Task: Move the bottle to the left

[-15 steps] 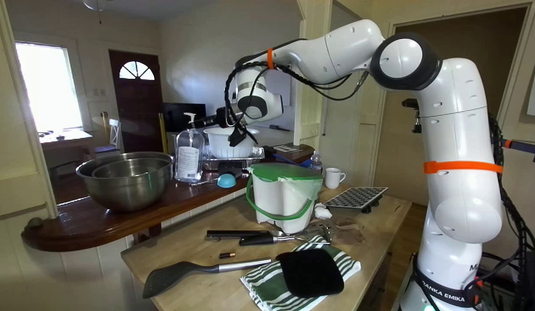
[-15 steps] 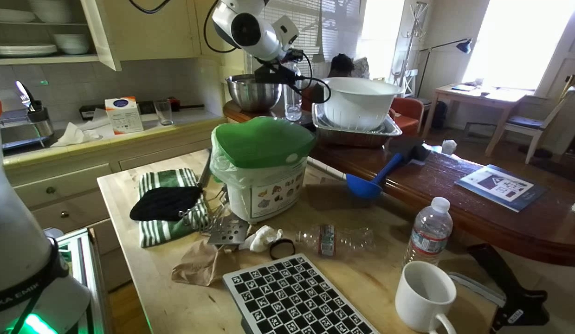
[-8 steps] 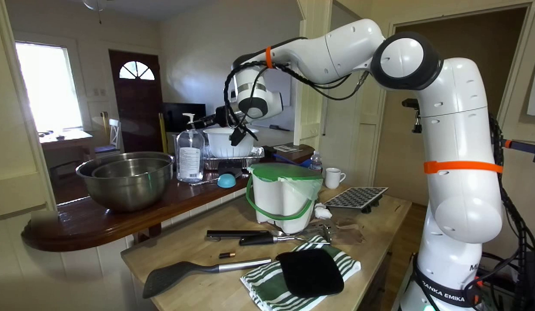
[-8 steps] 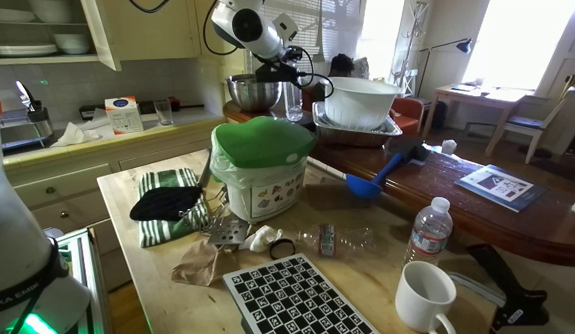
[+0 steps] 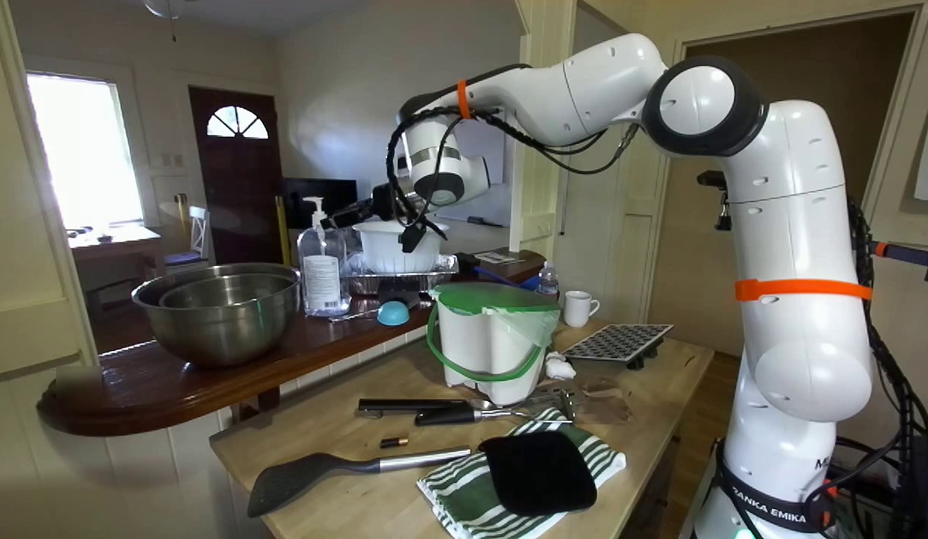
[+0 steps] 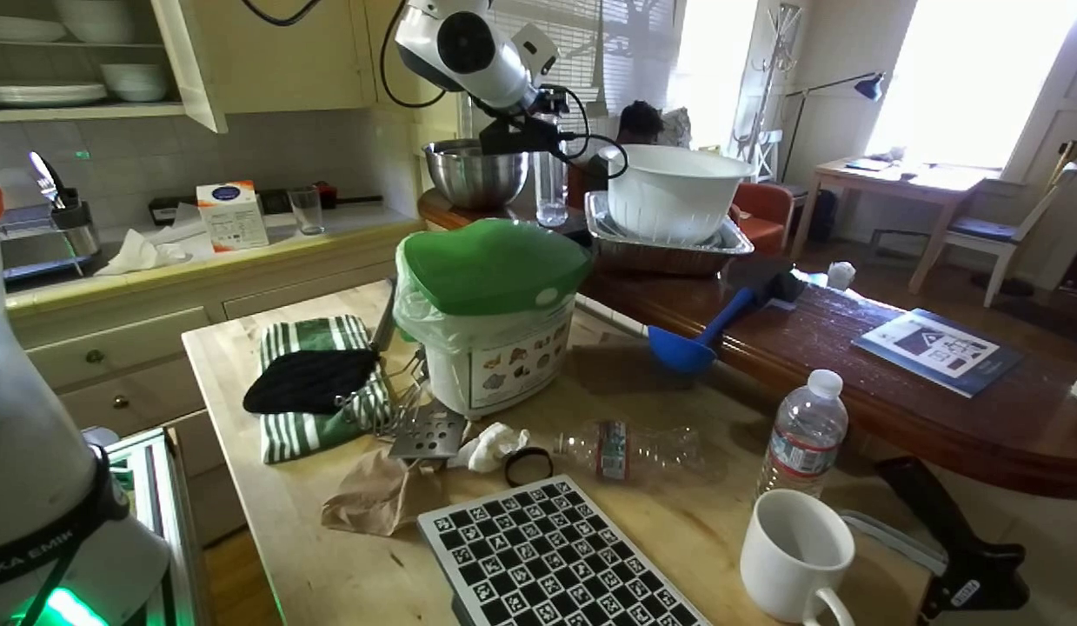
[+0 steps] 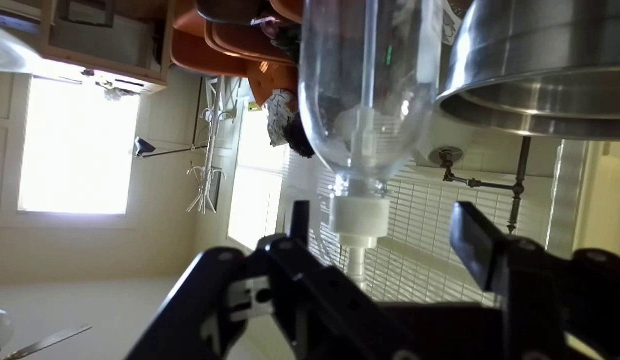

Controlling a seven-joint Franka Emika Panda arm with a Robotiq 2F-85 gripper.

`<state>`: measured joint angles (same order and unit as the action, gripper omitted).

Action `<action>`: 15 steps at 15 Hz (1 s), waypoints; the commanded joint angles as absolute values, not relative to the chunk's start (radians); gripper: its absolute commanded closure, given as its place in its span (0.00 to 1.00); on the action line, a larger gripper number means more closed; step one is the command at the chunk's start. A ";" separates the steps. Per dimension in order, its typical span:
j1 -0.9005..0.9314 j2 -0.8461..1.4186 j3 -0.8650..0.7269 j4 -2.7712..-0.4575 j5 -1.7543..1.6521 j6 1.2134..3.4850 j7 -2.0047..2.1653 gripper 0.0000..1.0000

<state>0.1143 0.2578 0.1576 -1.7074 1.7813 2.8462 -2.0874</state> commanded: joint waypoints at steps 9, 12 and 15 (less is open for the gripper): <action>0.112 -0.094 0.117 -2.148 1.225 2.820 -1.386 0.00; 0.073 -0.221 0.094 -2.311 0.987 2.784 -1.193 0.00; -0.068 -0.325 0.141 -2.345 0.749 2.550 -0.968 0.00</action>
<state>0.0172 -0.1911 0.1295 -2.2704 0.9461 2.7474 -1.1653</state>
